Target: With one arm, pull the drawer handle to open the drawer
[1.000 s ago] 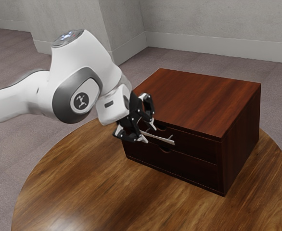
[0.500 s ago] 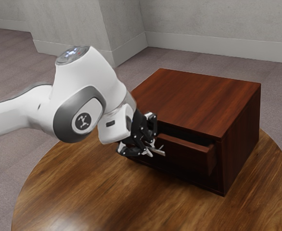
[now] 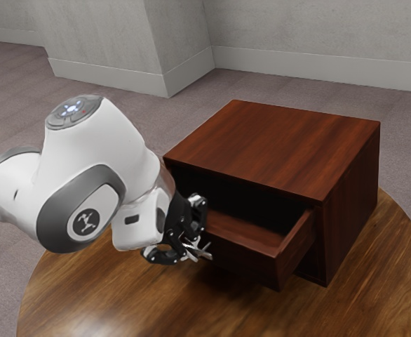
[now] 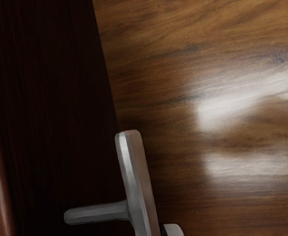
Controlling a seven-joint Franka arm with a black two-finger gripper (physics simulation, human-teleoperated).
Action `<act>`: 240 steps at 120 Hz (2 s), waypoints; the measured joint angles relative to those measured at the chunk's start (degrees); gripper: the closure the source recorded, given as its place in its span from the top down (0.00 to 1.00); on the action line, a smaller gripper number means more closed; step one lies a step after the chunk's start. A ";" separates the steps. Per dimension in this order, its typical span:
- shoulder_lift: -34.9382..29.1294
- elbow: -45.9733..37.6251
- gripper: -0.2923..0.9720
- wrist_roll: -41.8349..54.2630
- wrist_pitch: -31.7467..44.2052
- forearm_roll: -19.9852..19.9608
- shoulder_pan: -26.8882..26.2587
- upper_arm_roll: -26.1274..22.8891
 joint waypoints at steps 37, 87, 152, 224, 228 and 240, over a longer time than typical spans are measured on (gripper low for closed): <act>-10.58 -6.72 0.28 -1.20 -1.04 -0.39 -1.96 -0.05; -12.54 -9.15 0.35 -2.94 -1.93 -0.48 -2.56 0.03; -15.44 -10.59 0.22 -4.87 -4.36 -0.69 -3.57 0.17; -15.41 -2.83 0.30 -6.35 -9.23 -2.10 -3.83 1.67; -15.31 0.14 0.36 -6.45 -10.84 -2.64 -3.88 1.77; -9.75 12.99 0.53 -7.37 -18.07 -2.40 -3.36 4.63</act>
